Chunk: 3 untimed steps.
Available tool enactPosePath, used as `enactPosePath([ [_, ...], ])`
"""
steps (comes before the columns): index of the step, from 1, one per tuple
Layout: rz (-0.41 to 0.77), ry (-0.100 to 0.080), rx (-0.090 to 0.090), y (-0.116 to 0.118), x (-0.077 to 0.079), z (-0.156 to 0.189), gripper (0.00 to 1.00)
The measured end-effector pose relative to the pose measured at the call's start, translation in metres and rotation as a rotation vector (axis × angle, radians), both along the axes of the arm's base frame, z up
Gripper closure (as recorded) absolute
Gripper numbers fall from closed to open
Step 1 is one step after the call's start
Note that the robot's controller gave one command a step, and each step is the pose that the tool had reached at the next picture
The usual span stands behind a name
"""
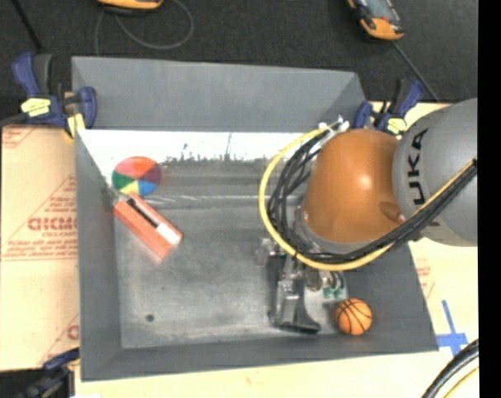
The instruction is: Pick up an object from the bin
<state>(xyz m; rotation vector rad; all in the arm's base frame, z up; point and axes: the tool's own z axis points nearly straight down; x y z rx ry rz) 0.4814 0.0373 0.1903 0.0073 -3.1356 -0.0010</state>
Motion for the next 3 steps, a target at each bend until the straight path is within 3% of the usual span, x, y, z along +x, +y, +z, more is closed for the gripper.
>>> enactPosePath([
  [1, -0.001, -0.008, 0.000, 0.000, 0.002, 0.004, 0.00],
  [2, -0.038, -0.014, 0.001, -0.032, 0.021, -0.025, 0.00],
  [3, -0.191, -0.010, -0.002, -0.055, 0.038, -0.055, 0.00],
])
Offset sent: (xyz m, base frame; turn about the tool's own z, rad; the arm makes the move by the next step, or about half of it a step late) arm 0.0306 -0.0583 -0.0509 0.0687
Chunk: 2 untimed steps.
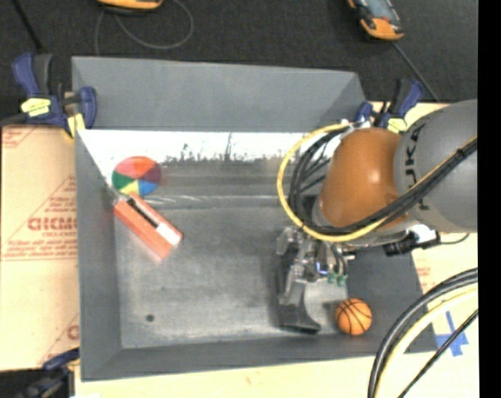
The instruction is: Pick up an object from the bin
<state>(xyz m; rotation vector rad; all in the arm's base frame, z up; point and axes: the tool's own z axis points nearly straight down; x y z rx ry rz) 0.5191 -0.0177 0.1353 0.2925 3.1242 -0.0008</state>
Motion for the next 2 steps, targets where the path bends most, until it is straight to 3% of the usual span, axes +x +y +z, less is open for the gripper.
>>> enactPosePath([
  [1, 0.129, 0.000, 0.000, -0.0422, 0.0424, 0.0090, 1.00],
  [2, 0.127, 0.000, 0.000, -0.0420, 0.0424, 0.0089, 0.00],
])
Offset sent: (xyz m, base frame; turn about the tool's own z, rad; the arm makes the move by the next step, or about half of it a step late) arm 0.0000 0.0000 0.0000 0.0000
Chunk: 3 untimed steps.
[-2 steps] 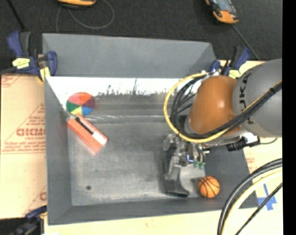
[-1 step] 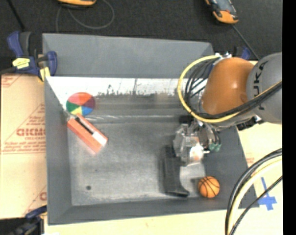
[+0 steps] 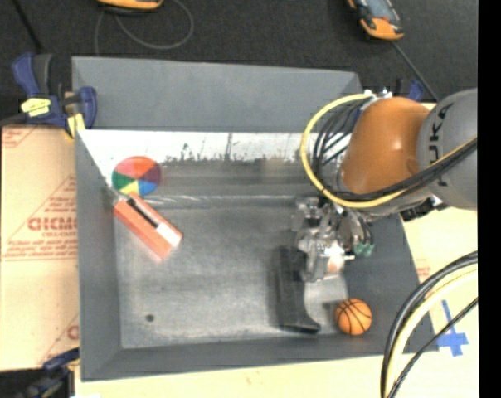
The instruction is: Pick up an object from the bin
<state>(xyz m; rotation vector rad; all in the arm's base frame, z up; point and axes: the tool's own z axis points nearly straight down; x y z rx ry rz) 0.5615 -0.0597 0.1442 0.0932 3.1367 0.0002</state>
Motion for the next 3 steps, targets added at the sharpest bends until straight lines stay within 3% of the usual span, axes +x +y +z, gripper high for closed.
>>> enactPosePath([
  [1, 0.000, 0.000, 0.000, 0.000, 0.000, 0.000, 0.00],
  [2, -0.055, -0.017, 0.006, -0.016, 0.001, -0.041, 0.00],
  [3, -0.111, -0.003, 0.011, -0.020, 0.005, -0.060, 0.00],
])
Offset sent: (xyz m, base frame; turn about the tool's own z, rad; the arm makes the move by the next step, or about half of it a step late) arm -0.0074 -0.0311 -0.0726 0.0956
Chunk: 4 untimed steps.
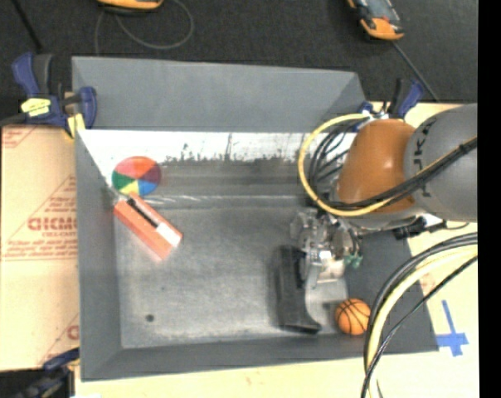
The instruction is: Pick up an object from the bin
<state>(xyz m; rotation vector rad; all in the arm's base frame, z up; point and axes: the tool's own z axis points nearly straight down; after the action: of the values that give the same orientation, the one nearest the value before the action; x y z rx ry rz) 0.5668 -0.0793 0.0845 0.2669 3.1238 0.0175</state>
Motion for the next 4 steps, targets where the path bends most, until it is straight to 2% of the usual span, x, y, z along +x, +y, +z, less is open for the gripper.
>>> enactPosePath([
  [1, -0.020, 0.000, -0.002, -0.002, -0.002, 0.015, 0.00],
  [2, 0.122, 0.000, -0.012, 0.002, 0.000, 0.025, 0.00],
  [3, 0.329, -0.001, -0.013, 0.002, 0.001, 0.030, 0.00],
  [4, 0.216, 0.013, 0.005, -0.015, 0.001, -0.002, 1.00],
])
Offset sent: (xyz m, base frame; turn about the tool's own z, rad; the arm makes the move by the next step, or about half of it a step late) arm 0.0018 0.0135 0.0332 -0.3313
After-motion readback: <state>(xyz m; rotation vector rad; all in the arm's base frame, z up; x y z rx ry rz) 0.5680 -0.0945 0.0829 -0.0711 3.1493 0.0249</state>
